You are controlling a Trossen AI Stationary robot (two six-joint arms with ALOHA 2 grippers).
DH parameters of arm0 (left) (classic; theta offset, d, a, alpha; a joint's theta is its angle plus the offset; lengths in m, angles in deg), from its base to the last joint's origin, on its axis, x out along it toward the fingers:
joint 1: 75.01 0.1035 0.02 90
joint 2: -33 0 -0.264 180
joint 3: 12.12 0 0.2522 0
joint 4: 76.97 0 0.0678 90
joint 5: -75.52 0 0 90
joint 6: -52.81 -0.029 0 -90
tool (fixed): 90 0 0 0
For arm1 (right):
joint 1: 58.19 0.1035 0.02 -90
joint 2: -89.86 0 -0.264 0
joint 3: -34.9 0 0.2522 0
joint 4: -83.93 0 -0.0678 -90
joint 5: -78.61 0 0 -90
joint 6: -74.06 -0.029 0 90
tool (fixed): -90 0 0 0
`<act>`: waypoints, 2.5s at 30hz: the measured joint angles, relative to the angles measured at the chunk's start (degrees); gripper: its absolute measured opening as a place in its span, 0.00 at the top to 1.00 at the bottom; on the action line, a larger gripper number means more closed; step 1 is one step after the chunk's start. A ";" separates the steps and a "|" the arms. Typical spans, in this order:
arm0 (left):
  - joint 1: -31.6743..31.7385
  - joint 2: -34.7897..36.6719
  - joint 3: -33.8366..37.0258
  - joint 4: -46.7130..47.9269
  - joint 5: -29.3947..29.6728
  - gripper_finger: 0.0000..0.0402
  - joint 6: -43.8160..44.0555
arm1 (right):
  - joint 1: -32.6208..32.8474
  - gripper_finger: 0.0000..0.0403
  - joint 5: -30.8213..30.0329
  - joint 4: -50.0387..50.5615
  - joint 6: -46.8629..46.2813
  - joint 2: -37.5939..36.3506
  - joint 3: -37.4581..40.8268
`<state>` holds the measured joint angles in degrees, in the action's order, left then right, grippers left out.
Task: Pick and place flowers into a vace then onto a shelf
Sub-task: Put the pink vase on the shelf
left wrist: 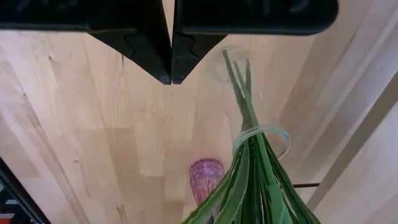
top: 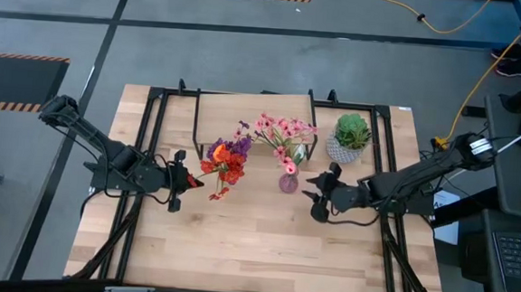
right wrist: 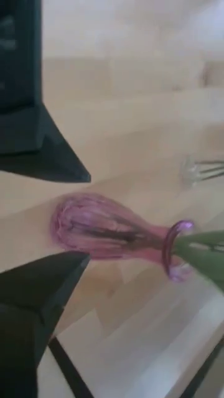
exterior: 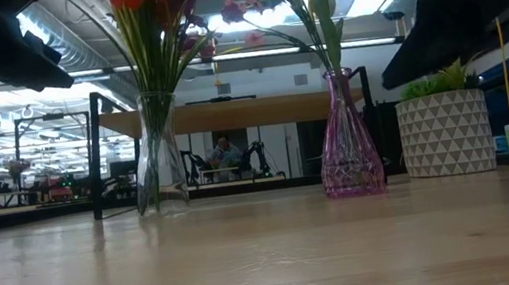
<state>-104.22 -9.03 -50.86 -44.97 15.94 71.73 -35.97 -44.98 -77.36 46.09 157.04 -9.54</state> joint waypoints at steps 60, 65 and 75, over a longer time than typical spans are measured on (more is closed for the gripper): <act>0.00 0.02 0.00 1.53 -0.02 0.99 -2.12 | -7.76 0.76 -4.43 -28.05 8.51 16.51 0.00; 0.00 0.02 0.00 1.54 -0.02 0.99 -2.13 | -7.76 0.76 -4.50 -27.98 7.42 16.51 0.00; 0.00 0.02 0.00 1.73 -0.02 1.00 -2.14 | -7.76 0.76 -4.05 -25.92 10.06 9.97 0.09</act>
<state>-104.22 -9.00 -50.86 -43.25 15.92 69.59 -43.73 -49.03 -103.28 56.15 167.01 -9.45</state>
